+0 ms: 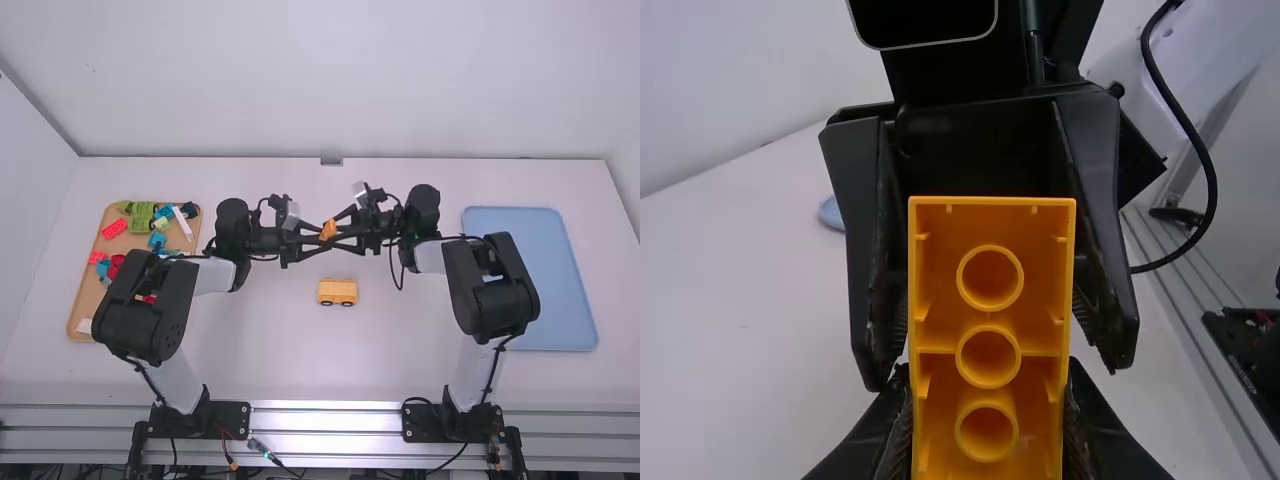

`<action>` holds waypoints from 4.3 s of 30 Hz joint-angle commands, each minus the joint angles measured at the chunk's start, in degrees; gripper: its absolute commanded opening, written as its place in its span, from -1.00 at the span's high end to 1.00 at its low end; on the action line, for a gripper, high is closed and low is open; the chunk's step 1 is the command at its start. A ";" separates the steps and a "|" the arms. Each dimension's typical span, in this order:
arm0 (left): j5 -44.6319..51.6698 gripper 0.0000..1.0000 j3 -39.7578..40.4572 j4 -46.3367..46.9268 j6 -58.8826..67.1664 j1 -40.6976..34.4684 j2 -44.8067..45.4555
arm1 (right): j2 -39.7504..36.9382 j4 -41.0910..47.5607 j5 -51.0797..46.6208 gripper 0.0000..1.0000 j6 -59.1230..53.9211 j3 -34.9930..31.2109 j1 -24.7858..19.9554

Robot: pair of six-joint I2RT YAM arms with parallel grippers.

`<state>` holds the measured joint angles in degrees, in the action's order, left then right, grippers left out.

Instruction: Assemble lego blocks to make yellow taxi

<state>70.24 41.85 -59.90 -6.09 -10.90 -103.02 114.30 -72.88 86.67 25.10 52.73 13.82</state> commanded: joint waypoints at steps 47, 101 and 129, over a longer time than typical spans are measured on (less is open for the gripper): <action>-20.02 -0.98 2.71 23.12 10.16 1.36 -0.17 | -15.19 66.90 -51.95 1.00 -40.39 4.46 -2.12; -38.36 -0.98 27.08 70.40 31.21 7.39 -0.17 | 4.09 126.11 -95.71 -0.98 -73.94 23.19 12.37; -3.93 -0.97 9.94 63.98 74.40 3.48 -3.30 | -19.80 80.78 -40.35 -0.98 -87.12 -14.71 -10.29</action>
<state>59.51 54.92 6.35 66.74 -6.17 -104.03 94.30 11.35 36.77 -61.06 41.60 5.45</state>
